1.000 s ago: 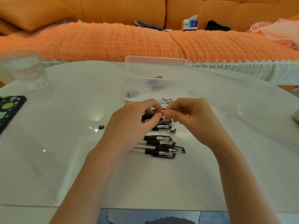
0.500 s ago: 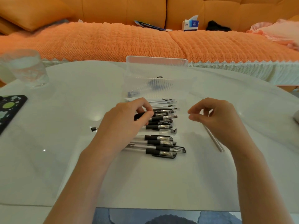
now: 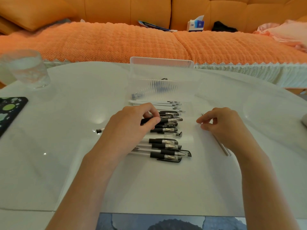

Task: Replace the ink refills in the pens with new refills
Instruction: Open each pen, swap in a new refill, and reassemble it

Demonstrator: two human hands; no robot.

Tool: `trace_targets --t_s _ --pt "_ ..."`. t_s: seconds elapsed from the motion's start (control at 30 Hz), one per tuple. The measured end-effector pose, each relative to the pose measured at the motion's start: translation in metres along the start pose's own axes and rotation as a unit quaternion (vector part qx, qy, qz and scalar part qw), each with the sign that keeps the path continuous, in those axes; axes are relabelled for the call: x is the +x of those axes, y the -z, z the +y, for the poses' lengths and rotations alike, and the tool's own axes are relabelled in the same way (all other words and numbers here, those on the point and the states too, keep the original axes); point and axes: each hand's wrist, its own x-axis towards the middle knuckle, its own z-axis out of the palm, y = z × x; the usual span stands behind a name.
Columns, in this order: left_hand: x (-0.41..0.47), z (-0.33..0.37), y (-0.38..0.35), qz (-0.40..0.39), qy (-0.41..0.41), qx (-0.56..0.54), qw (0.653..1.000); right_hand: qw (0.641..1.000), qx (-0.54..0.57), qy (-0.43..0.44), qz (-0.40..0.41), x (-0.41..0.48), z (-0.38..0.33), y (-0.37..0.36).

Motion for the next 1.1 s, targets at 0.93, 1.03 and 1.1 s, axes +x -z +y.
trace_targets --t_s 0.93,1.03,1.1 --pt "-0.001 0.004 0.000 -0.019 0.000 -0.011 1.000 0.989 0.053 0.059 -0.122 -0.013 -0.034 -0.008" --pt "-0.001 0.004 0.000 -0.024 -0.003 -0.011 1.000 0.991 0.036 0.062 -0.116 -0.012 -0.032 -0.010" --pt "-0.001 0.004 0.000 -0.025 -0.005 -0.014 1.000 0.991 0.046 0.064 -0.105 -0.012 -0.031 -0.008"
